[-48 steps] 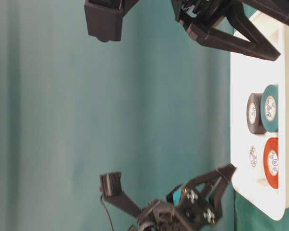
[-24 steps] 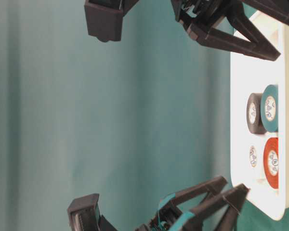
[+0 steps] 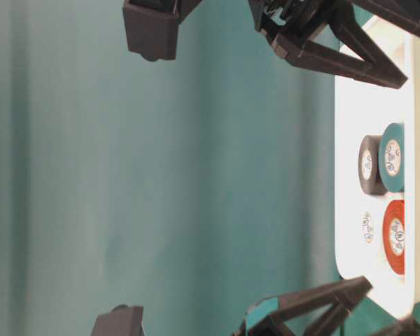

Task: Put the tape alternately from left to right into the white case.
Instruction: 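Withdraw the left gripper from the tray to its waiting spot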

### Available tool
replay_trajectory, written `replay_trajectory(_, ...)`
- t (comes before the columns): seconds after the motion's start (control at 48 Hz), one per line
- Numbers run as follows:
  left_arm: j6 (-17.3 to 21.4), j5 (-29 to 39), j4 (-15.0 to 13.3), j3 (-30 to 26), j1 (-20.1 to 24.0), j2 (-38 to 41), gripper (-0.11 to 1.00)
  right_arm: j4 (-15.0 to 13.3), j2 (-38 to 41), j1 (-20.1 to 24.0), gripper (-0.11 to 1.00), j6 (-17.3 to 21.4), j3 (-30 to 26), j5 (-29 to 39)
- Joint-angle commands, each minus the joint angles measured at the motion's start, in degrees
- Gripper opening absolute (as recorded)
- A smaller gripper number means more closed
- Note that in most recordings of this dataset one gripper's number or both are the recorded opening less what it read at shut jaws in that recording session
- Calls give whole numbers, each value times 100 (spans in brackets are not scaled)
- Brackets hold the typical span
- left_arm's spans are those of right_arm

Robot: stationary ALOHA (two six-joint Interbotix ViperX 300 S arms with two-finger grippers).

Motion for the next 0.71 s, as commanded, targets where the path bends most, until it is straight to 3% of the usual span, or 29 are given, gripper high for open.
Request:
replay_trajectory(0.0,-9,-26,-9,-26,-62,-114,100,9,-62,9,86,0,-62,-44)
replay_trajectory(0.416,-9,-44,-9,-44,-62,-70,100,9,-79,44,86,9,62,-35)
replay_trajectory(0.687,0,-53,-9,-44,-62,-70,100,18,-325,396,86,18,264,-44)
